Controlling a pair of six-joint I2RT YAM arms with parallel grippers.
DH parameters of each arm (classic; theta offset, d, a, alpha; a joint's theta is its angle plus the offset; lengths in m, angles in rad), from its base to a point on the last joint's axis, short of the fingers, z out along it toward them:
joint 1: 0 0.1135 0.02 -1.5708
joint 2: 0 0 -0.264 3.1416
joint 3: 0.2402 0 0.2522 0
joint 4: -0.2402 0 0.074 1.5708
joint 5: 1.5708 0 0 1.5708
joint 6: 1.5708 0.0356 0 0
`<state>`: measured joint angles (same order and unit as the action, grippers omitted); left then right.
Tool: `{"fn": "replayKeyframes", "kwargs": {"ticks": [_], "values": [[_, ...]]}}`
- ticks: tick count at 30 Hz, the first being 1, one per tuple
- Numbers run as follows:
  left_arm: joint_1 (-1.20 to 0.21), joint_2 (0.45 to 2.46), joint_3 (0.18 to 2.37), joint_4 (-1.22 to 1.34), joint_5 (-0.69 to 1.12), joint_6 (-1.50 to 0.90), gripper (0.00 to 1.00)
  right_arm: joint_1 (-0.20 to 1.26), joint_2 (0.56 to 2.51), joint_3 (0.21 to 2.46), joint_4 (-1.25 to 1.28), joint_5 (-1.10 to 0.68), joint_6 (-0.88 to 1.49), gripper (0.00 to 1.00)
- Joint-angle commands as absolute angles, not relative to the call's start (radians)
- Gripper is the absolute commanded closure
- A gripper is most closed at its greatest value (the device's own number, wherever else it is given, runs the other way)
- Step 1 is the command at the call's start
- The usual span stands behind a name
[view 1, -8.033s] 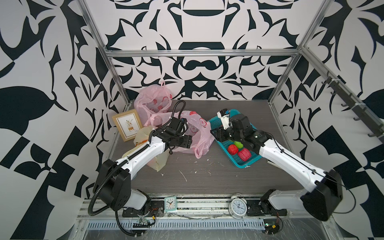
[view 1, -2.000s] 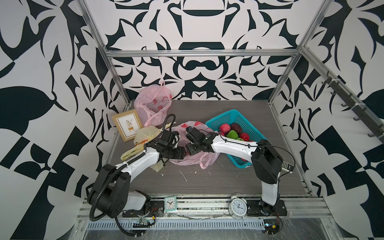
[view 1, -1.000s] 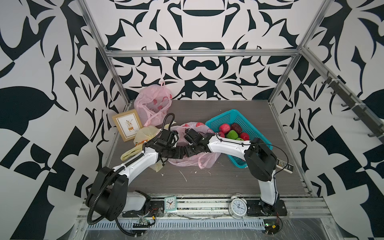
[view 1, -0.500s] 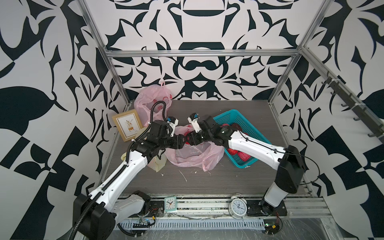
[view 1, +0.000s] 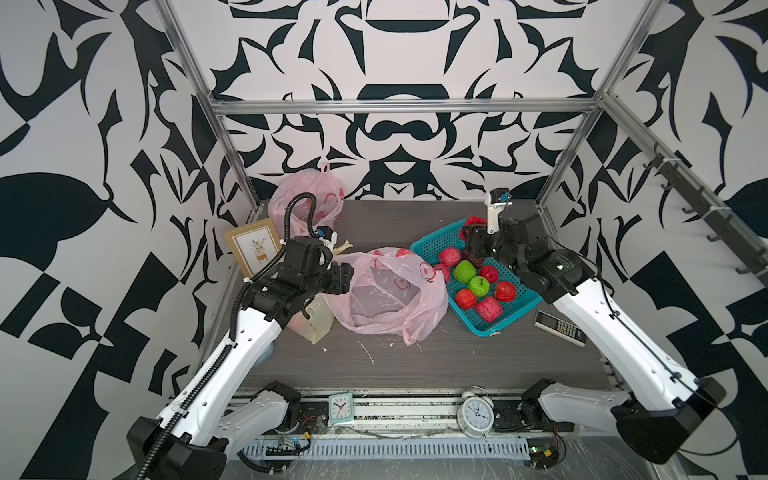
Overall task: Untie the knot of a plastic bag & take out the apple
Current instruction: Place the apple in the basket.
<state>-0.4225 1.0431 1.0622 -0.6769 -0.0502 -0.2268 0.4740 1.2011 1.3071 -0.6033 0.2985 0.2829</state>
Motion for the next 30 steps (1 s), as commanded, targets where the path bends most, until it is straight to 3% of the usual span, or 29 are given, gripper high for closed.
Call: {"fn": "replayKeyframes", "kwargs": {"ticks": [1,15,19,22,25,30], "values": [[-0.386,1.056,1.073,-0.771,-0.061,-0.213,0.25,0.403,1.224,1.221,-0.779,0.396,0.267,0.56],[-0.333,1.108,0.999,-0.664,0.078,-0.227,0.23,0.243,1.384,1.069,-0.686,0.157,0.241,0.54],[-0.333,1.116,0.999,-0.653,0.086,-0.225,0.23,0.239,1.414,1.068,-0.657,0.128,0.238,0.47],[-0.333,1.125,1.005,-0.641,0.101,-0.225,0.23,0.235,1.445,1.088,-0.660,0.117,0.228,0.33],[-0.333,1.134,1.008,-0.611,0.126,-0.225,0.23,0.234,1.440,1.117,-0.669,0.057,0.213,0.25],[-0.333,1.170,1.033,-0.605,0.140,-0.221,0.24,0.234,1.338,1.144,-0.648,-0.083,0.195,0.20]]}}
